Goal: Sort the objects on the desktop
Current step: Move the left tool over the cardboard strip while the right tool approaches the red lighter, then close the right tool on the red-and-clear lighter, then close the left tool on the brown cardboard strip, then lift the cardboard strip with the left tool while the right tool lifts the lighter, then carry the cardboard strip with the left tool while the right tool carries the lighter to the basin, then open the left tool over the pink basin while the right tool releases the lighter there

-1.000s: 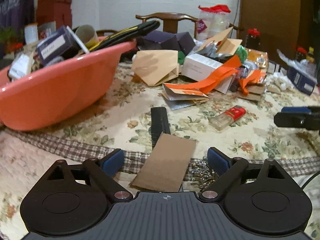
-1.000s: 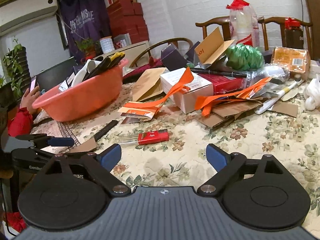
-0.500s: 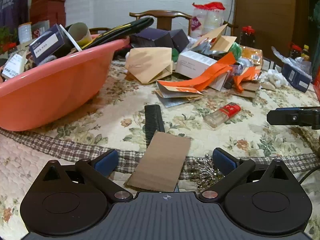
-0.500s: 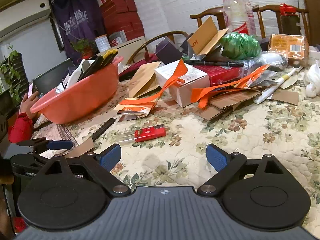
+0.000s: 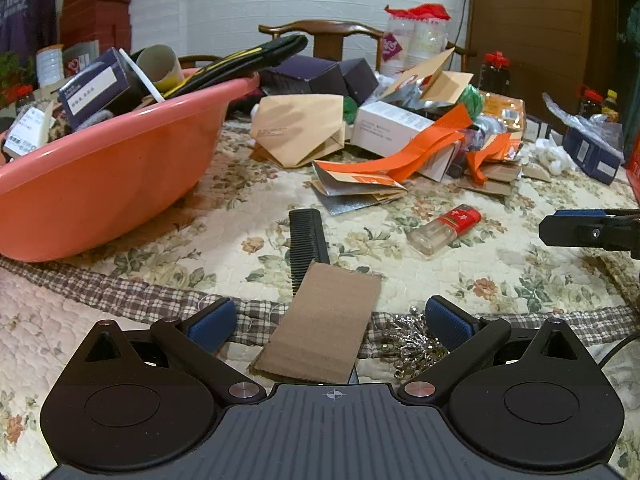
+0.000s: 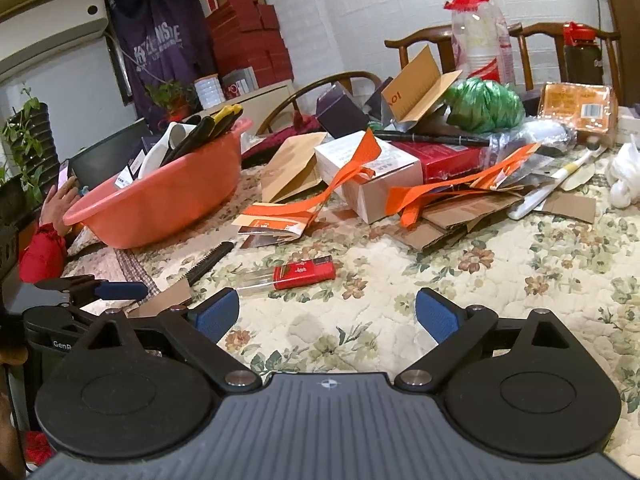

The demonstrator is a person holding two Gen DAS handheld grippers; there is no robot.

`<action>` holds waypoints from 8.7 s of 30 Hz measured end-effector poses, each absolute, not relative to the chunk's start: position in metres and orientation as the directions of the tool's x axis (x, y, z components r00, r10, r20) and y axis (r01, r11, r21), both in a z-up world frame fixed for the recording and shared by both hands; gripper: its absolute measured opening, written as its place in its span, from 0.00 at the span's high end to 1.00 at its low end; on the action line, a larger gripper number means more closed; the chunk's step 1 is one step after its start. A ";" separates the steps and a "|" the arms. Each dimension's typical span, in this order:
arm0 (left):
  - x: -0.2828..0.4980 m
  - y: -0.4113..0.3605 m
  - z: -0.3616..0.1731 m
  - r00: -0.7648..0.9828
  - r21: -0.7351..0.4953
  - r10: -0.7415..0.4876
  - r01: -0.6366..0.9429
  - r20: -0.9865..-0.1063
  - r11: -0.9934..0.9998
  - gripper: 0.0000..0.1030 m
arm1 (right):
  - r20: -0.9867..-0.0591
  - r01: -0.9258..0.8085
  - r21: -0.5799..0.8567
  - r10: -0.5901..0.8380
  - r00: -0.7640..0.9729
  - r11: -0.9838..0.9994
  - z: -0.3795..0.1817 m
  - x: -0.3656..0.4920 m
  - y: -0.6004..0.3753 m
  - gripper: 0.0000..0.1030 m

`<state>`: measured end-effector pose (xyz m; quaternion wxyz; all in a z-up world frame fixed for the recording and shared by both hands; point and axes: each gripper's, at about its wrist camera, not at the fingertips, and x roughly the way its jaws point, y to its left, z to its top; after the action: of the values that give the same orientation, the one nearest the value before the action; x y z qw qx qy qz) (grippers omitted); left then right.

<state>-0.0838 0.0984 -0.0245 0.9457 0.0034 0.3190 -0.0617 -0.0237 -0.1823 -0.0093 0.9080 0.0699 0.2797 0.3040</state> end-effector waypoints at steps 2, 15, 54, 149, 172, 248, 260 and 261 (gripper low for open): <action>-0.084 0.098 -0.025 0.789 -0.034 -0.114 0.118 -0.604 0.992 0.00 | -0.467 -0.508 0.306 0.592 0.657 0.805 -0.010 -0.022 -0.183 0.06; -0.085 0.098 -0.025 0.789 -0.030 -0.112 0.118 -0.604 0.993 0.00 | -0.415 -0.483 0.335 0.587 0.695 0.809 -0.007 -0.029 -0.188 0.02; -0.085 0.099 -0.024 0.789 -0.030 -0.112 0.118 -0.604 0.993 0.00 | -0.483 -0.527 0.221 0.561 0.672 0.821 -0.004 -0.030 -0.175 0.01; -0.094 0.095 -0.008 0.731 0.022 -0.085 0.135 -0.677 0.991 0.59 | -0.565 -0.616 0.309 0.661 0.495 0.725 0.006 -0.009 -0.163 0.15; -0.092 0.119 -0.008 0.742 -0.156 -0.181 0.103 -0.645 0.982 0.58 | -0.641 -0.681 0.027 0.535 0.551 0.732 -0.012 -0.025 -0.138 0.19; -0.073 0.252 0.143 0.917 -0.105 0.086 -0.137 -0.390 0.985 0.30 | -0.376 -0.721 0.246 0.749 0.545 0.648 0.134 0.040 0.002 0.11; -0.094 0.108 0.044 0.821 -0.013 -0.124 0.141 -0.557 0.990 0.22 | -0.564 -0.655 0.080 0.576 0.592 0.752 0.021 -0.028 -0.128 0.10; -0.092 0.103 0.036 0.807 0.008 -0.110 0.141 -0.580 0.990 0.21 | -0.573 -0.658 0.075 0.572 0.587 0.749 0.018 -0.032 -0.132 0.10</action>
<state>-0.0922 0.1026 0.0356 0.9501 0.0254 0.3036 -0.0661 -0.0317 -0.1322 0.0177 0.8877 -0.0727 0.2943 0.3466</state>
